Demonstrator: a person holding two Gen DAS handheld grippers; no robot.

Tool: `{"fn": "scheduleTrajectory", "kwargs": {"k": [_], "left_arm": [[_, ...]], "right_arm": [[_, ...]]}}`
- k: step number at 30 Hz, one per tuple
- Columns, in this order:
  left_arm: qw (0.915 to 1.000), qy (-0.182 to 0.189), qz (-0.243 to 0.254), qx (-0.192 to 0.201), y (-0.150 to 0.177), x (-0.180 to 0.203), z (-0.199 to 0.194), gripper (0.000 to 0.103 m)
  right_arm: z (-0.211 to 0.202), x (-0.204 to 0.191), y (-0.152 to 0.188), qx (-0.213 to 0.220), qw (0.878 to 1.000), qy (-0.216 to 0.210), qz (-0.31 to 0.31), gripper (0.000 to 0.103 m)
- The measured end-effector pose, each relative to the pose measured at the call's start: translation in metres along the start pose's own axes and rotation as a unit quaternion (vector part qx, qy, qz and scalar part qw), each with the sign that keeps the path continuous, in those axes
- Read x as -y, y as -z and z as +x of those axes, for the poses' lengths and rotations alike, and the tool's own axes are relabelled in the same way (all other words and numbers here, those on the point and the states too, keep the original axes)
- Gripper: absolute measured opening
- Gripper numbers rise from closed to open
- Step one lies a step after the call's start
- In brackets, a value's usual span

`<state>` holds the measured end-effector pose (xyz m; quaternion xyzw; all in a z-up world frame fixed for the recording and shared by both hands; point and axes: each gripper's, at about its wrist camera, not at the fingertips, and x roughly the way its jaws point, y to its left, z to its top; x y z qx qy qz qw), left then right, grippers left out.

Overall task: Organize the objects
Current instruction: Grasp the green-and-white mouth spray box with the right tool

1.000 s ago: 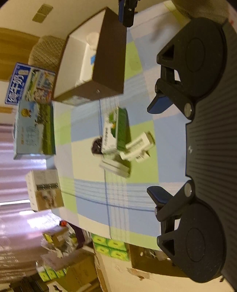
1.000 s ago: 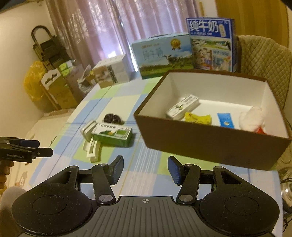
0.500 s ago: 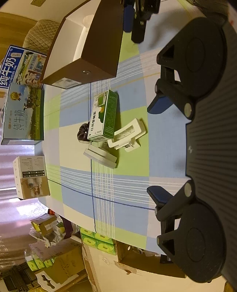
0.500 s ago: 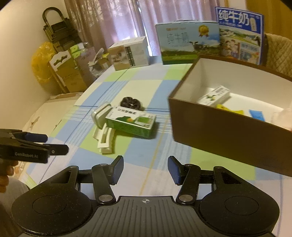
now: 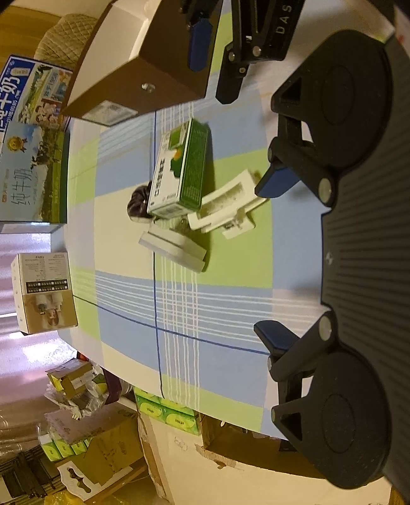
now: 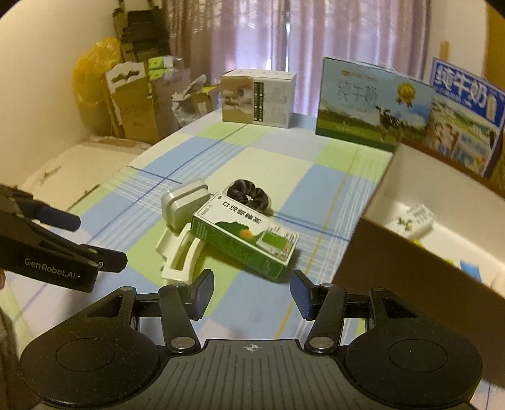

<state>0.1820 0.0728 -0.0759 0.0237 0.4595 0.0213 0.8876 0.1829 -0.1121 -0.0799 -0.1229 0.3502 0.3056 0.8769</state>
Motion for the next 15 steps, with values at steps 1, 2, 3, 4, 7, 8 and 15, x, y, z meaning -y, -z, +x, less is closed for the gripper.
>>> {"fn": "scheduleTrajectory", "kwargs": {"k": [1,2,3,4,7,8,15], "left_arm": [[1.0,-0.001,-0.002,0.0,-0.001,-0.001,0.003,0.082],[1.0,-0.002,-0.004,0.0,-0.001,-0.002,0.007,0.082],[1.0,-0.001,-0.006,0.0,-0.002,-0.004,0.01,0.082],[1.0,-0.002,-0.008,0.0,-0.002,-0.005,0.013,0.082],[0.9999,-0.006,-0.012,0.003,-0.004,-0.009,0.022,0.082],[0.9999,-0.009,-0.013,0.005,-0.005,-0.011,0.025,0.082],[0.9994,-0.02,-0.022,0.016,-0.002,-0.028,0.038,0.082]], "right_arm": [[0.004,-0.001,0.0,0.0,1.0,0.003,-0.008,0.051],[0.009,-0.002,0.0,-0.001,1.0,0.006,-0.015,0.051],[0.013,-0.003,0.0,-0.001,1.0,0.01,-0.022,0.051],[0.016,-0.005,0.0,-0.001,1.0,0.012,-0.028,0.051],[0.028,-0.008,0.0,-0.004,0.999,0.02,-0.047,0.051],[0.032,-0.009,0.0,-0.005,0.998,0.023,-0.056,0.051],[0.062,-0.028,0.002,0.004,0.989,0.052,-0.136,0.051]]}}
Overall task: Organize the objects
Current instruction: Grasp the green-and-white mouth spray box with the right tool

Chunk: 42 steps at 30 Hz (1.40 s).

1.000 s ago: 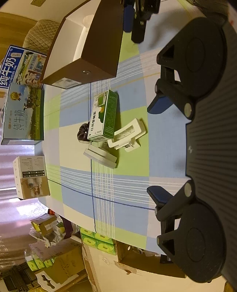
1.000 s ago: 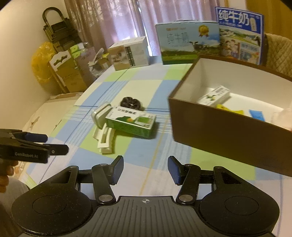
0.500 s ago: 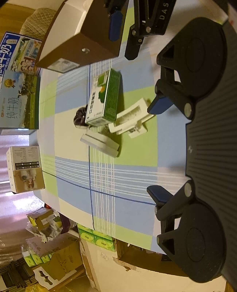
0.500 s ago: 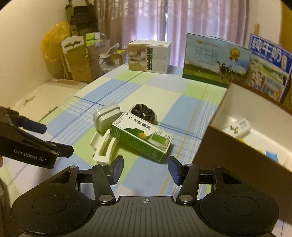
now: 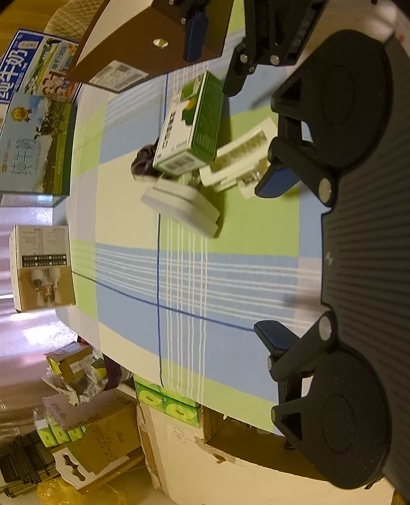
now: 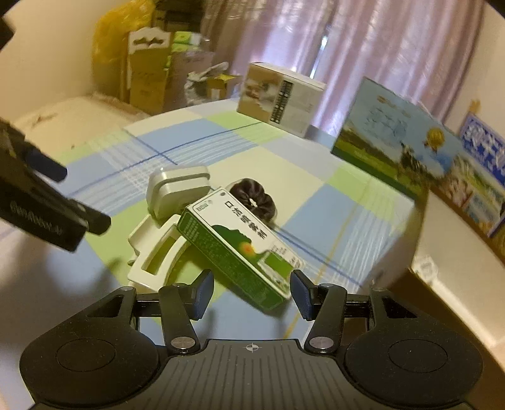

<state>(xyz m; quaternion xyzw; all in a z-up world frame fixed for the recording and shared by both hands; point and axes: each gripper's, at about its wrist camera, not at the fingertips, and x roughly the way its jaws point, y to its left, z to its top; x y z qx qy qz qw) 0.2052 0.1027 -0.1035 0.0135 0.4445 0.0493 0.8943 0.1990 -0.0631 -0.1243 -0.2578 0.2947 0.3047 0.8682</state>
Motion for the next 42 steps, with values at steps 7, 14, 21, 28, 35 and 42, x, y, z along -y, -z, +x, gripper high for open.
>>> {"fn": "scheduleTrajectory", "kwargs": {"k": [7,14,21,28,35,42], "left_arm": [[0.9999,0.001,-0.011,0.007,-0.002,-0.009,0.005,0.082],[0.9998,0.007,-0.015,0.01,-0.002,-0.009,0.007,0.082],[0.9996,0.016,-0.021,0.006,0.0,-0.009,0.01,0.082],[0.9994,0.02,-0.028,0.006,0.001,-0.009,0.008,0.083],[0.9985,0.017,-0.052,-0.001,-0.001,-0.019,0.012,0.082],[0.9976,0.017,-0.067,-0.004,-0.002,-0.025,0.014,0.082]], "right_arm": [[0.028,-0.019,0.004,-0.001,0.997,0.029,-0.075,0.051],[0.048,-0.027,0.012,0.002,0.989,0.056,-0.135,0.05],[0.037,-0.016,0.009,0.02,0.992,0.041,-0.114,0.0],[0.018,-0.005,-0.005,0.009,0.998,0.024,-0.054,0.0],[0.03,-0.01,0.001,0.014,0.994,0.03,-0.108,0.066],[0.053,-0.013,0.005,0.002,0.99,0.037,-0.137,0.066]]}}
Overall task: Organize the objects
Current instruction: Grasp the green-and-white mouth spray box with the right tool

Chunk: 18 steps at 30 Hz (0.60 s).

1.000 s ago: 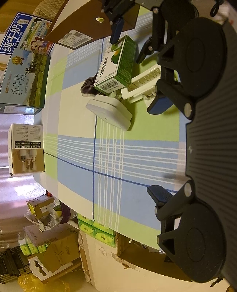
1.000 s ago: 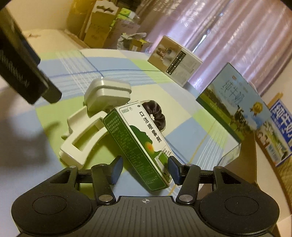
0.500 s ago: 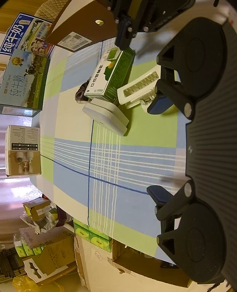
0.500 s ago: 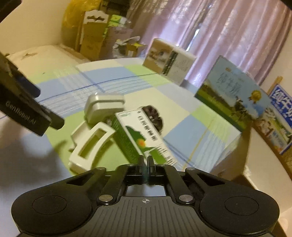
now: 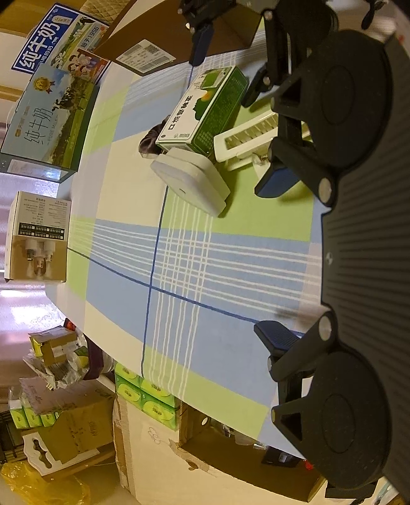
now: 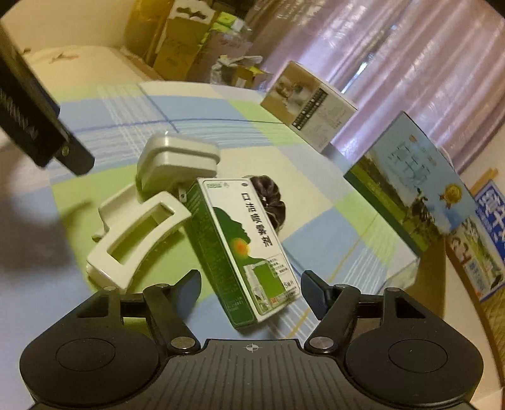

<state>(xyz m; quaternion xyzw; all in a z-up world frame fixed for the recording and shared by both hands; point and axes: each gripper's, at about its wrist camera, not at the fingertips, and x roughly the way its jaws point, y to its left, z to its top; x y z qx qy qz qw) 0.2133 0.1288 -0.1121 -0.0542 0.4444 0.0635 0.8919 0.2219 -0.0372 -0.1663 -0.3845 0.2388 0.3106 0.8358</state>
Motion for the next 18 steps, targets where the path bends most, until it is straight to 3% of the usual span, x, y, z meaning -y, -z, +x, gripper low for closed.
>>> {"fn": "scheduleTrajectory", "kwargs": {"k": [4,8,13,18], "left_arm": [[1.0,-0.001,-0.002,-0.003,0.0,-0.001,0.002,0.082],[0.9999,-0.002,-0.01,-0.007,-0.001,-0.003,0.004,0.082],[0.9997,0.005,-0.019,-0.015,-0.001,-0.005,0.007,0.082],[0.9997,0.009,-0.014,-0.015,0.0,-0.002,0.006,0.082]], "right_arm": [[0.012,0.002,-0.003,0.0,1.0,-0.003,0.001,0.066],[0.024,0.024,-0.014,-0.024,0.997,-0.049,0.054,0.074],[0.031,0.041,-0.019,-0.046,0.992,-0.098,0.07,0.077],[0.019,0.049,-0.017,-0.066,0.988,-0.125,0.064,0.063]]}}
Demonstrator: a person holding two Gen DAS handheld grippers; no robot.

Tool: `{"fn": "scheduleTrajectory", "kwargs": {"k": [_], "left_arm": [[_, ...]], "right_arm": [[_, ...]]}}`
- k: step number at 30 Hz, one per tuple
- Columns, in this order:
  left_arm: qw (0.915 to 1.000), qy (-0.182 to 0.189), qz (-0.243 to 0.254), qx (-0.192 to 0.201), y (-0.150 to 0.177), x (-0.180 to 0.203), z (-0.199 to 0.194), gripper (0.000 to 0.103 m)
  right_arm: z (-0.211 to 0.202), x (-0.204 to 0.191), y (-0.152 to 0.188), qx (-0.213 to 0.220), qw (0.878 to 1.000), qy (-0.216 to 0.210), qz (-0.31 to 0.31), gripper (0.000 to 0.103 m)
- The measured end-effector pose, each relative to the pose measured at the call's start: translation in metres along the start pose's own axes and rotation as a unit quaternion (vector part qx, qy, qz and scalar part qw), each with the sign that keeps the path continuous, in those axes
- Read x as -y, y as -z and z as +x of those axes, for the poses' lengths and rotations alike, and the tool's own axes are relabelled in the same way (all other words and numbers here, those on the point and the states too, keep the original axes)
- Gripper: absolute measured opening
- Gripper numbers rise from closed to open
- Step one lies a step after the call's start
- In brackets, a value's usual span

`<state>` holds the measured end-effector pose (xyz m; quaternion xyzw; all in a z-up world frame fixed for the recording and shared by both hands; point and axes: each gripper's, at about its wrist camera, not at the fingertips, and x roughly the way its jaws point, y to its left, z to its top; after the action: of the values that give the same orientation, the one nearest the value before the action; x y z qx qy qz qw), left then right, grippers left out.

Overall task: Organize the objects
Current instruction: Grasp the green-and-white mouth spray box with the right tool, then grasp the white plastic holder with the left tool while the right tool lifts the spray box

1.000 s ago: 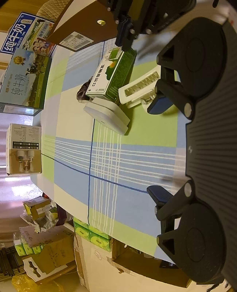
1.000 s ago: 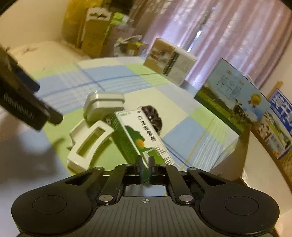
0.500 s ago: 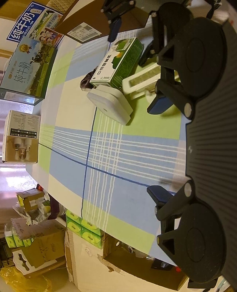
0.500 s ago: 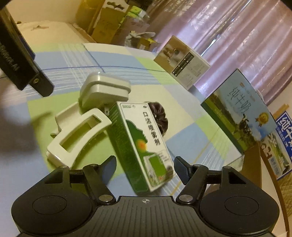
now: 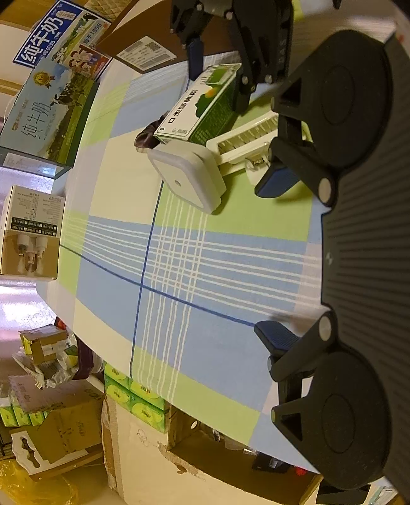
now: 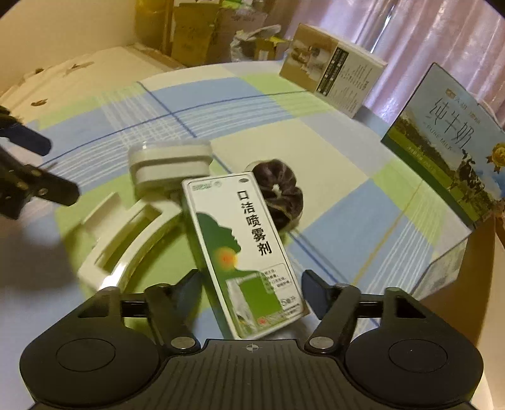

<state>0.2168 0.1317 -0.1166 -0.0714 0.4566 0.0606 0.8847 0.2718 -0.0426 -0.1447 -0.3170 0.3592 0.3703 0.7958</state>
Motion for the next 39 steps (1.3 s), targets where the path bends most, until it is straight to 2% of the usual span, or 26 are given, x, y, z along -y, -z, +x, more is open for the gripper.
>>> {"fn": "scheduleTrajectory", "kwargs": {"k": [5,9,15,17,22,26,28,29,32,33,39], "left_arm": [[0.9999,0.014,0.009,-0.001,0.003,0.006,-0.002,0.082],[0.9993,0.037,0.01,0.004,0.004,0.013,-0.006,0.083],[0.9975,0.064,0.03,0.01,0.007,0.038,-0.008,0.083],[0.9967,0.072,0.038,0.009,0.008,0.047,-0.008,0.083],[0.997,0.065,0.042,0.002,0.005,0.065,0.001,0.083],[0.9977,0.045,0.051,-0.003,0.002,0.082,0.016,0.083],[0.9979,0.026,0.059,-0.002,0.002,0.087,0.022,0.079],[0.9978,0.024,0.061,-0.001,0.002,0.089,0.024,0.073],[0.9969,0.028,0.073,-0.008,0.005,0.089,0.025,0.049],[0.9967,0.026,0.077,-0.009,0.007,0.089,0.024,0.045],[0.9936,0.017,0.111,-0.007,0.019,0.088,0.009,0.038]], "right_arm": [[-0.023,-0.008,0.016,-0.026,0.999,-0.013,0.04,0.056],[-0.042,-0.018,0.033,-0.047,0.995,0.003,0.092,0.055],[-0.067,-0.021,0.058,-0.055,0.979,0.046,0.19,0.056],[-0.075,-0.017,0.066,-0.05,0.973,0.049,0.219,0.056],[-0.085,-0.006,0.078,-0.055,0.962,0.06,0.261,0.056],[-0.087,0.0,0.087,-0.06,0.957,0.056,0.278,0.056],[-0.09,0.0,0.088,-0.056,0.958,0.055,0.277,0.056],[-0.092,-0.002,0.09,-0.054,0.957,0.055,0.278,0.056],[-0.096,-0.004,0.095,-0.047,0.958,0.049,0.279,0.054],[-0.097,-0.005,0.096,-0.046,0.958,0.048,0.279,0.054],[-0.108,-0.01,0.104,-0.046,0.957,0.044,0.283,0.054]]}}
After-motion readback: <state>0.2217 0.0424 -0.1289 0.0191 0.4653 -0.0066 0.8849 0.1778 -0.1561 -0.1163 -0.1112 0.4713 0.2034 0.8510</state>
